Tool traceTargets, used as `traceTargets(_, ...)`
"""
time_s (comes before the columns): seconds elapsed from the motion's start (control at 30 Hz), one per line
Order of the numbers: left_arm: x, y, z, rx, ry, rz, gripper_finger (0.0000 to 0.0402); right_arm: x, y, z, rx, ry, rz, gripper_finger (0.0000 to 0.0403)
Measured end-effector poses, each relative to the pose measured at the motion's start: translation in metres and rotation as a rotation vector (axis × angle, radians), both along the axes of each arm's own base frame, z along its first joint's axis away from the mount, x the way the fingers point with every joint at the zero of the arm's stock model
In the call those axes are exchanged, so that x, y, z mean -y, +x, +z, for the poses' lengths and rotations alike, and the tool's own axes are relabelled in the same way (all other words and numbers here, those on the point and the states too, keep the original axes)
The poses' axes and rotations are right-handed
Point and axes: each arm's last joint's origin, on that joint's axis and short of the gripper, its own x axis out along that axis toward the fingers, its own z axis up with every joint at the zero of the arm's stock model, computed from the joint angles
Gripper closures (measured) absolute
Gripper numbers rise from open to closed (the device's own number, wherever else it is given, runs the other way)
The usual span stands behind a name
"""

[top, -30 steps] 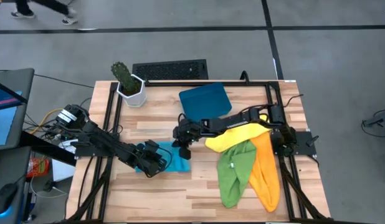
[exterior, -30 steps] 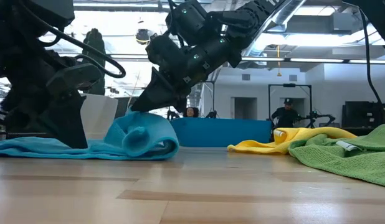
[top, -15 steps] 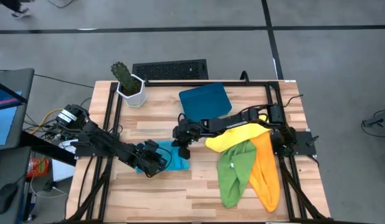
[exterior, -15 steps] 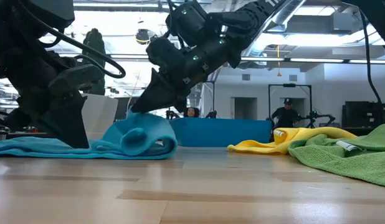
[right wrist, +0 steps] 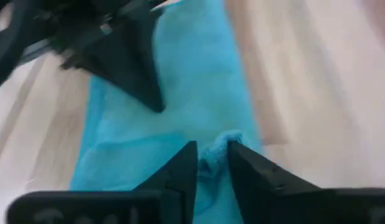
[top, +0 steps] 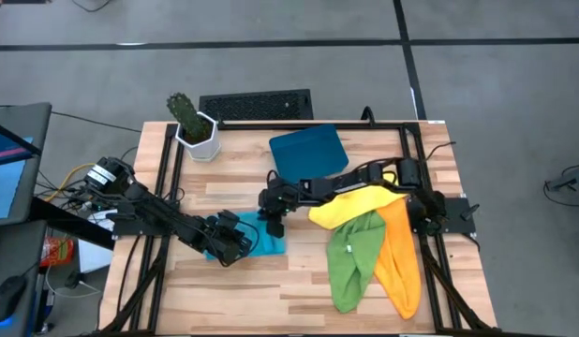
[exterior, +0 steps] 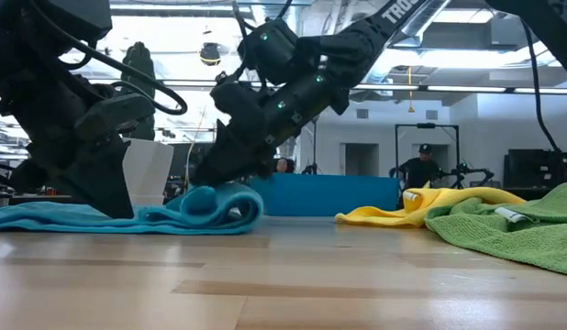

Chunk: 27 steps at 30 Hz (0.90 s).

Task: Fold microfiber towels
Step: Fold the blue microfiber cloth

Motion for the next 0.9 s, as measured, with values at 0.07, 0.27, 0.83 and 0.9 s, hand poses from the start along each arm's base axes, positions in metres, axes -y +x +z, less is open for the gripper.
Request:
traceTargets(0.07,0.0,0.0,0.0,0.004,-0.002,0.0,0.0401,0.004,0.0,0.001,0.006,-0.001,-0.011,0.0265)
traceTargets(0.27,0.0,0.0,0.0,0.006,-0.003,0.0,0.0401,0.006,-0.003,-0.002,-0.047,0.046,0.003,0.0205)
traceTargets(0.83,0.0,0.0,0.0,-0.005,0.01,-0.013,0.0401,-0.023,-0.024,0.028,-0.189,-0.007,-0.02,0.0219)
traceTargets(0.9,0.0,0.0,0.0,-0.006,0.011,-0.014,0.0401,-0.037,-0.025,0.017,-0.224,-0.017,-0.002,0.0248)
